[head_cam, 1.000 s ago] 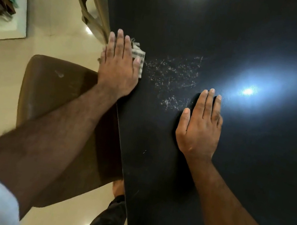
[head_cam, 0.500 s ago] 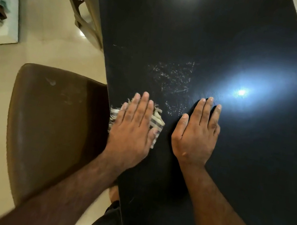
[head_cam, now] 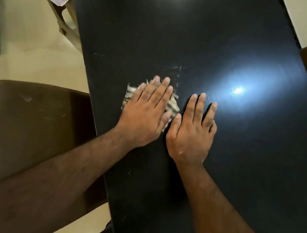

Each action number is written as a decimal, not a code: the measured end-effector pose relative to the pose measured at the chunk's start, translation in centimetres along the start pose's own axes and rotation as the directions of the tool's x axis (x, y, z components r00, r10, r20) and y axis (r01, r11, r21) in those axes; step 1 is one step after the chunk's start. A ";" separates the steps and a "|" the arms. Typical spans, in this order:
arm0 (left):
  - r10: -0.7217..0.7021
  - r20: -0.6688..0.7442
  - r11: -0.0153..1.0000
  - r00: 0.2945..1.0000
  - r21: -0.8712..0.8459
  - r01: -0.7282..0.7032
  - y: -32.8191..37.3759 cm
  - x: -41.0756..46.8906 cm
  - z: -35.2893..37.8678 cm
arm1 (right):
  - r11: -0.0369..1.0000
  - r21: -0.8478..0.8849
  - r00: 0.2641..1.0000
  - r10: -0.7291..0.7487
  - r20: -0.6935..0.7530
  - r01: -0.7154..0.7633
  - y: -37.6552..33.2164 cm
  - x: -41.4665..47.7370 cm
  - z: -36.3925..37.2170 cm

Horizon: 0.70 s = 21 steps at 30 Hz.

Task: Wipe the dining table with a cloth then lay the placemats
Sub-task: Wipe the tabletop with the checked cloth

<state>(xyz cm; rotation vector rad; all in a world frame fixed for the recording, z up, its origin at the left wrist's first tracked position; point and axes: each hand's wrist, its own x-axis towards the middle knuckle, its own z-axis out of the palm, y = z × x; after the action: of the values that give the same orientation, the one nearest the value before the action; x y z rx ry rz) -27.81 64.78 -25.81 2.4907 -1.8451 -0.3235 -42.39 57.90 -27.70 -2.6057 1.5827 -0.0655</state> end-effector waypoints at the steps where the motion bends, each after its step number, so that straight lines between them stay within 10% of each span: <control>1: 0.018 0.018 1.000 1.000 0.001 -0.018 0.0 -1.5 0.2 | 1.000 -0.006 1.000 -0.015 0.009 0.015 0.2 0.5 0.0; 11: -0.119 0.000 0.992 0.993 -0.040 0.119 -4.4 8.8 -2.4 | 0.991 0.112 0.996 -0.074 -0.044 0.079 2.9 1.2 -0.1; 21: 0.261 0.038 0.965 0.965 -0.009 -0.261 3.3 1.7 0.1 | 0.862 0.499 0.971 0.189 -0.148 -0.092 3.2 1.3 -0.8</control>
<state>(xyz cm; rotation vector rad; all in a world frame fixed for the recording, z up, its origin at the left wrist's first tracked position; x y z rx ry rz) -30.48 62.15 -25.67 2.2144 -2.1516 -0.3663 -44.63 55.23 -27.24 -2.1338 1.5537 -0.6398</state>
